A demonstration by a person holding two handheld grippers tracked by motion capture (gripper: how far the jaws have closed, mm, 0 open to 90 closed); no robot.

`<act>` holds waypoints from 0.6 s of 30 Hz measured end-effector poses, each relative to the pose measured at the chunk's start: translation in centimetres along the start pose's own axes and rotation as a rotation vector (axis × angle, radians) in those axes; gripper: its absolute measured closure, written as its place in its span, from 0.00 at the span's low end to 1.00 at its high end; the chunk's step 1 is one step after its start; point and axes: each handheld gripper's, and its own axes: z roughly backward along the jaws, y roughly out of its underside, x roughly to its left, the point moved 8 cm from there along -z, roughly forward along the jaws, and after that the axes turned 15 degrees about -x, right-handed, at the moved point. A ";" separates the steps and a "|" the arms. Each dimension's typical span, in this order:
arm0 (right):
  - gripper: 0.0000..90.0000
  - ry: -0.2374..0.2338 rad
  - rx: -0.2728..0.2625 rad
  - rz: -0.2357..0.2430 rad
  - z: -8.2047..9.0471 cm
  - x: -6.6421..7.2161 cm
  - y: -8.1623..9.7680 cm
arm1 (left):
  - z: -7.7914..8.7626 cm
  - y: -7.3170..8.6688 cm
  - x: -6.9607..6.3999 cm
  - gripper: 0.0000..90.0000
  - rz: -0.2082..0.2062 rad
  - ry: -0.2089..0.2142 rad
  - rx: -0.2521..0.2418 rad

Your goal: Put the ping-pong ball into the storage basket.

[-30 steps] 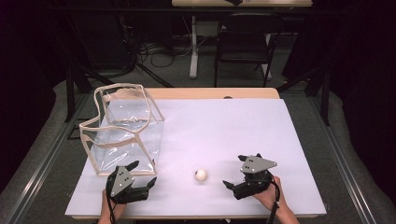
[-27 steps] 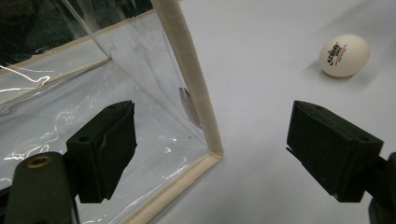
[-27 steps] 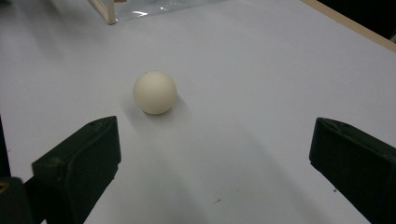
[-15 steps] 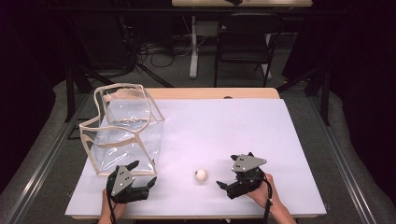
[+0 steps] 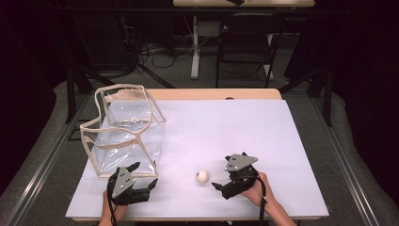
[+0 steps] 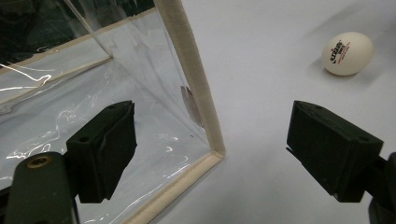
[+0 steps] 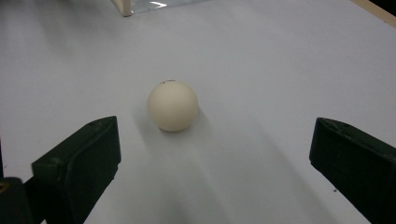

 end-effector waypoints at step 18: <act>0.02 -0.029 0.030 -0.022 -1.8 0.3 0.0 | -0.1 0.0 -0.1 0.18 0.009 0.005 -0.003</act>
